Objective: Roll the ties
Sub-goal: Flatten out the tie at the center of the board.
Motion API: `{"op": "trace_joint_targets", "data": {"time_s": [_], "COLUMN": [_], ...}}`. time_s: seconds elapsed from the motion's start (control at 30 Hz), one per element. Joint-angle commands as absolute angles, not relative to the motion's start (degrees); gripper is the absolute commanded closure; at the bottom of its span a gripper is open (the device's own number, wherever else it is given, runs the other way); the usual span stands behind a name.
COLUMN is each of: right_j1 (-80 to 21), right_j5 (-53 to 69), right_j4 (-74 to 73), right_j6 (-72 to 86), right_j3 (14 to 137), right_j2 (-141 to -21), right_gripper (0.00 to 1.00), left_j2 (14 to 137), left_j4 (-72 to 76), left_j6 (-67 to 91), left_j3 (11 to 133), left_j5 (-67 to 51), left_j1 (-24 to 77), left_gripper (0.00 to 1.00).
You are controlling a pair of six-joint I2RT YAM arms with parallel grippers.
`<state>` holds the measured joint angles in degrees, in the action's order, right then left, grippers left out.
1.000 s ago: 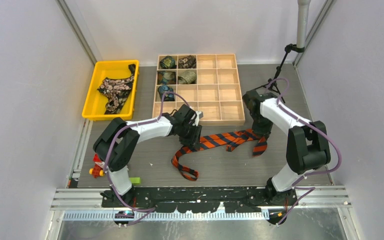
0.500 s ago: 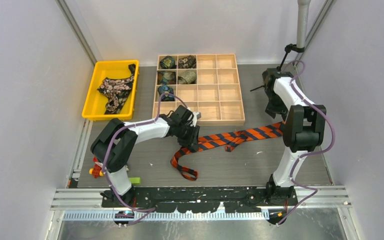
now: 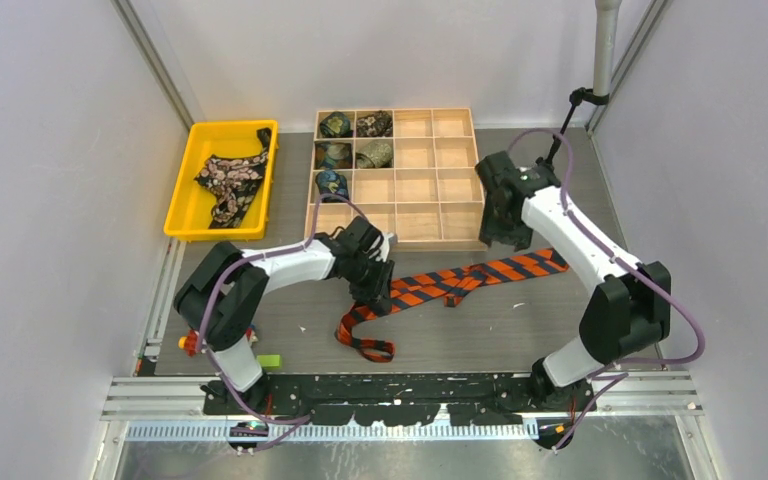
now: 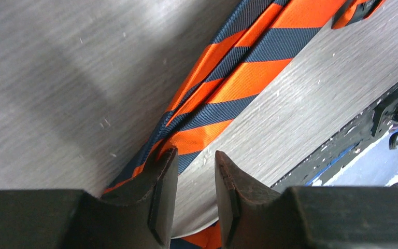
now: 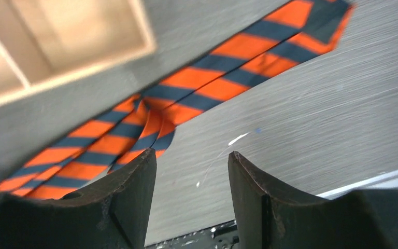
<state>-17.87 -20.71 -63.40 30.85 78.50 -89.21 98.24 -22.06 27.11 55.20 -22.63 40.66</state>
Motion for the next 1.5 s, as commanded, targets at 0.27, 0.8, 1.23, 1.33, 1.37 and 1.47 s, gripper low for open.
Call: {"op": "trace_joint_targets", "data": {"time_s": [0.27,0.8,1.23,1.33,1.37,1.47], "right_j1": [-37.2,-48.4,-47.6,-47.5,-47.5,-47.5], "right_j5": [-12.7,-26.3,-26.1,-26.2,-26.0,-25.7], "right_j4": [-52.1,-47.5,-45.3,-45.2,-44.9,-44.5], "right_j6": [47.1,72.2,74.7,74.5,74.3,74.7], "right_j3": [65.6,58.7,56.7,55.6,55.1,53.3], "right_j2": [-82.0,-88.7,-93.5,-93.5,-93.2,-91.8], "right_gripper": [0.44,0.43,0.54,0.56,0.57,0.56], "left_j2": [83.1,89.7,90.8,91.0,91.2,91.6], "left_j4": [-34.0,-31.1,-30.2,-28.8,-28.7,-28.4], "left_j6": [24.2,21.0,21.0,21.7,21.8,21.5], "left_j3": [56.9,56.7,55.9,54.8,54.7,54.4], "left_j5": [-14.9,-11.8,-14.0,-14.8,-14.9,-14.6], "left_j1": [42.7,42.3,41.0,40.8,40.8,40.7], "left_gripper": [0.57,0.60,0.61,0.61,0.61,0.61]}}
